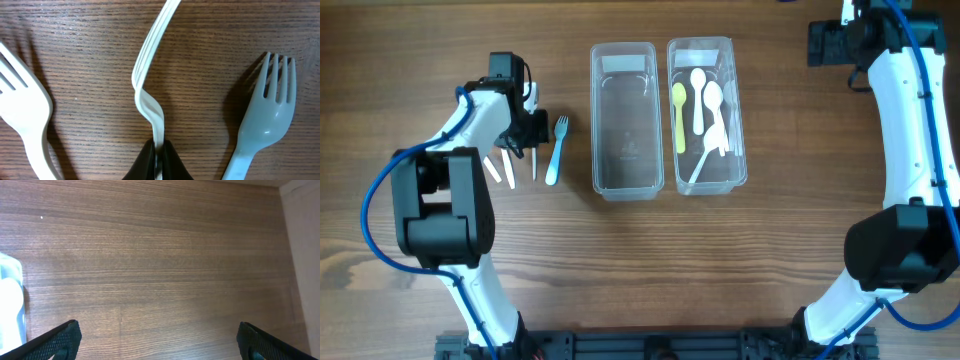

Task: Pack container
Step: 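Move the left gripper over the forks and grasp the bent white fork, then carry the bent fork to the left container and release it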

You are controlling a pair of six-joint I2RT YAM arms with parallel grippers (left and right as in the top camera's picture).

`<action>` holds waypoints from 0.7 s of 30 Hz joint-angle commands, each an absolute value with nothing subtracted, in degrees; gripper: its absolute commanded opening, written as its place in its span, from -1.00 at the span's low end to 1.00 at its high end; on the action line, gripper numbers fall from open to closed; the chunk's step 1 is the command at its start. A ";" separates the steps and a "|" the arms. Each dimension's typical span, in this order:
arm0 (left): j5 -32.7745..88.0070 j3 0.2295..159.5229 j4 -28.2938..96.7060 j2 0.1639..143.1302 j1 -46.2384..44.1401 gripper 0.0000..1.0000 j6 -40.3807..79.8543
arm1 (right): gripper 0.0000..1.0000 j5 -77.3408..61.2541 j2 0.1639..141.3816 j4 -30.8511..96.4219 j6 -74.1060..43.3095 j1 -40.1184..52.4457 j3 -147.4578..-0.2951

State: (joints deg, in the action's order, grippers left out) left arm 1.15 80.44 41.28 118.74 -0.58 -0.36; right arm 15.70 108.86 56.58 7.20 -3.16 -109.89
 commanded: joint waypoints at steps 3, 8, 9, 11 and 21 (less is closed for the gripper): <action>0.95 81.43 41.43 117.69 -0.47 -0.92 -0.64 | 0.99 16.69 109.19 56.40 7.51 -3.07 -110.61; 0.99 84.95 44.49 111.33 -0.47 -0.92 1.06 | 1.00 16.67 109.19 56.40 7.51 -3.07 -110.61; 1.08 86.65 45.80 109.10 -0.54 -0.92 3.01 | 0.99 16.69 109.19 56.40 7.53 -3.07 -110.61; 3.73 88.95 47.77 105.93 -0.93 -0.92 4.67 | 0.99 16.69 109.19 56.40 7.51 -3.07 -110.61; 7.53 90.39 48.27 91.61 -14.00 -0.92 12.71 | 0.99 16.69 109.19 56.40 7.53 -3.07 -110.61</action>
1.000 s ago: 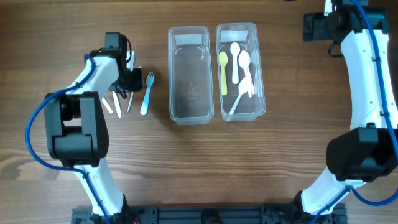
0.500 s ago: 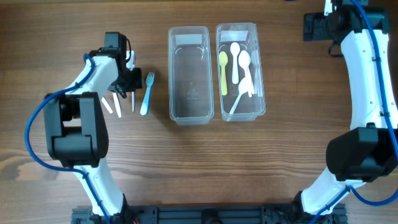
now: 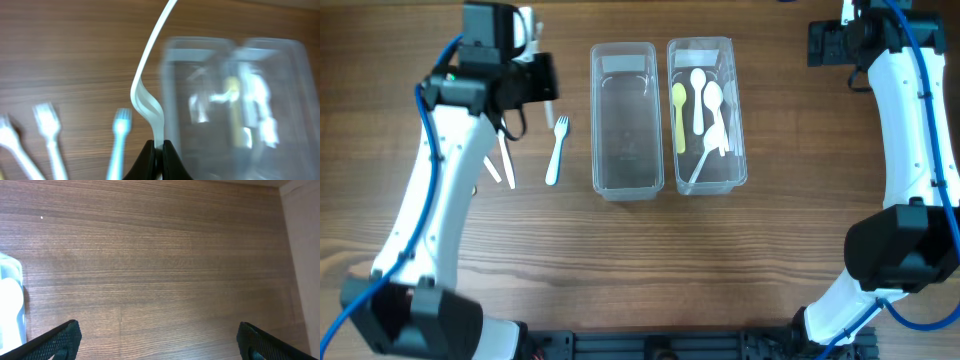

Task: Pack container
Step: 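Carry the bent fork to the left container and release it, then lower the left gripper onto the light-blue fork and grasp it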

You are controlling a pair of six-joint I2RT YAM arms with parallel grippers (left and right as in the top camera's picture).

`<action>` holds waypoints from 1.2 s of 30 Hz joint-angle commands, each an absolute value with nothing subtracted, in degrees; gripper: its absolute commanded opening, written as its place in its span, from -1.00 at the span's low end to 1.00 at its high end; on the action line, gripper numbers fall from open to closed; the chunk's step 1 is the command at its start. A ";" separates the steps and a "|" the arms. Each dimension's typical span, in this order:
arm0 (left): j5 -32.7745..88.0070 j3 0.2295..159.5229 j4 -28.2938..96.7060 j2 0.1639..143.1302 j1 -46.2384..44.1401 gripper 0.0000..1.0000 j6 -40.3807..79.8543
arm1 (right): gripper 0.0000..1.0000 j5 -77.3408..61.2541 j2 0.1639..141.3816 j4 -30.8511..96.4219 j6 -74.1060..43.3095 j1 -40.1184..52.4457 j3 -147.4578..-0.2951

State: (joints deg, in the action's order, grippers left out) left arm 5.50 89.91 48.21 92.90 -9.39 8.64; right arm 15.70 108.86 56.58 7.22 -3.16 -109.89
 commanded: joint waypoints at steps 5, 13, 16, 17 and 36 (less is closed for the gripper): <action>7.46 90.35 47.18 94.48 -20.38 -0.92 15.51 | 0.99 16.69 109.19 56.40 7.51 -3.07 -110.61; 7.49 90.35 45.25 105.71 -23.90 -0.91 16.16 | 0.99 16.69 109.19 56.40 7.51 -3.07 -110.61; 7.49 90.35 44.75 108.40 -23.79 -0.39 16.14 | 1.00 16.69 109.19 56.42 7.51 -3.07 -110.61; 7.49 90.35 44.60 108.47 -23.77 -0.28 16.12 | 0.99 16.69 109.19 56.40 7.51 -3.07 -110.61; -4.54 89.58 57.04 96.51 -9.50 0.22 12.25 | 0.99 16.69 109.19 56.42 7.49 -3.07 -110.61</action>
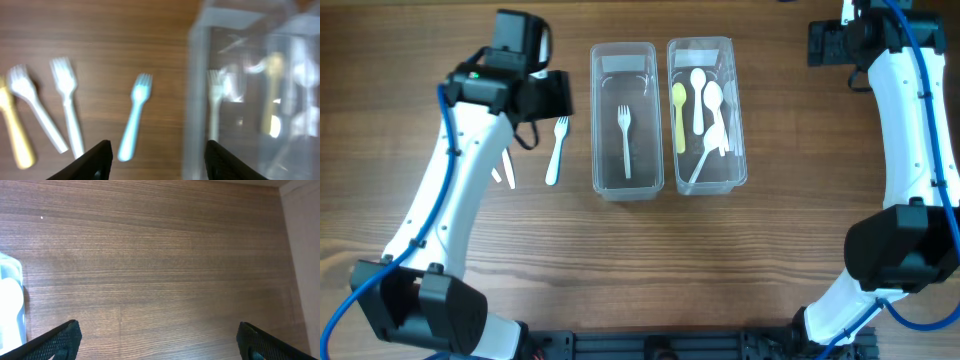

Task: Pack container
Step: 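Lower the left gripper onto the light-blue fork and grasp it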

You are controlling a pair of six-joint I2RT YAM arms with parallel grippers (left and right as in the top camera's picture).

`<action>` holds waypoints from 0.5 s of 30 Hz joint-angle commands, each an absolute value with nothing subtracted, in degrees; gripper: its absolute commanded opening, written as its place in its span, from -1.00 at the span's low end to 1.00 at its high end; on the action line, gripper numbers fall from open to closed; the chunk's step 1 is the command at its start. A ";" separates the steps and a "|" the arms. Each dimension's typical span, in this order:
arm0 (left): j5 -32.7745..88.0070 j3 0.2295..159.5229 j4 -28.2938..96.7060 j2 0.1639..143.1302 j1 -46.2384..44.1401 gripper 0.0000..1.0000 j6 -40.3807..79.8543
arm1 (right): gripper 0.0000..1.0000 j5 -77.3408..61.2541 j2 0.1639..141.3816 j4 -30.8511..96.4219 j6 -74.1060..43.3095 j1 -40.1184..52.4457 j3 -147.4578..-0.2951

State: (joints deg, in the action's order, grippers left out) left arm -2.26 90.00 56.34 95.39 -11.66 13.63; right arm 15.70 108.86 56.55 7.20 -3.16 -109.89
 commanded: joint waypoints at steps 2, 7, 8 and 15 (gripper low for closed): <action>-4.56 88.44 55.59 97.93 -8.82 0.22 12.25 | 0.99 16.69 109.19 56.40 7.51 -3.07 -110.61; -4.54 86.43 51.24 102.00 -8.84 0.22 12.25 | 0.99 16.69 109.19 56.40 7.53 -3.07 -110.61; -4.43 86.24 50.24 103.31 -8.84 0.21 12.25 | 0.99 16.69 109.19 56.40 7.53 -3.07 -110.61; -4.34 86.24 46.48 112.84 -8.88 0.11 9.58 | 0.99 16.69 109.19 56.40 7.53 -3.07 -110.61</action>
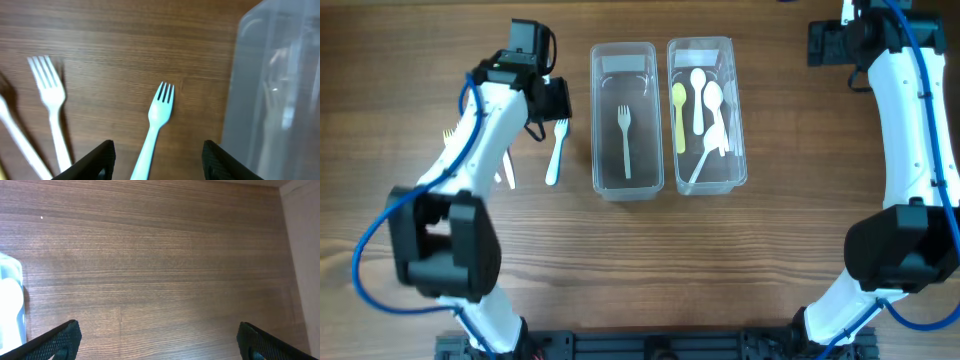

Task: Pack container
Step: 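Lower the left gripper onto the light-blue fork and grasp it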

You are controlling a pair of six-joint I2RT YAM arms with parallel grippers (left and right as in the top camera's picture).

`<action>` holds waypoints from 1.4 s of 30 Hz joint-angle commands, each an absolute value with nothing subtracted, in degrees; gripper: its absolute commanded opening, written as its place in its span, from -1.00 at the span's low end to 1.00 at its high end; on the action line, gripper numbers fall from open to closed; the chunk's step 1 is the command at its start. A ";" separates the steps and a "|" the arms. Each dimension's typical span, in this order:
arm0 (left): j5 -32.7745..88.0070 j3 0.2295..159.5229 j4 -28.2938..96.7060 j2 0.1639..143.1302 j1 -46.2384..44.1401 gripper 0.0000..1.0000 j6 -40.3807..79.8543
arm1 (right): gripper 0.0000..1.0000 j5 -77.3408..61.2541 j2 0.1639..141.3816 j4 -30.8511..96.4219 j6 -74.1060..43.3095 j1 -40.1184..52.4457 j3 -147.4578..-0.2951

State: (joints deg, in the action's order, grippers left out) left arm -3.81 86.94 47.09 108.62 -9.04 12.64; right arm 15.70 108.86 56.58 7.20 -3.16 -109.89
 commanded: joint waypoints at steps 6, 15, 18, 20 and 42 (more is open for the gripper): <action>-4.16 86.24 46.65 120.40 -8.86 0.11 5.82 | 1.00 16.69 109.19 56.40 7.51 -3.07 -110.61; -2.83 86.24 40.86 121.84 -8.88 -0.01 1.67 | 1.00 16.69 109.19 56.40 7.53 -3.07 -110.61; -2.83 86.24 40.47 121.86 -8.88 -0.01 1.72 | 0.99 16.69 109.19 56.40 7.53 -3.07 -110.61; -2.83 86.24 40.47 121.86 -8.88 0.04 1.72 | 0.99 16.69 109.19 56.40 7.51 -3.07 -110.61; -1.56 86.24 41.28 123.76 -8.88 0.09 1.91 | 1.00 16.69 109.19 56.40 7.51 -3.07 -110.61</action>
State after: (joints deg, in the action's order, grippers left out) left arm -2.28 86.46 40.91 121.89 -9.04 2.59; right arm 15.70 108.86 56.55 7.20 -3.16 -109.89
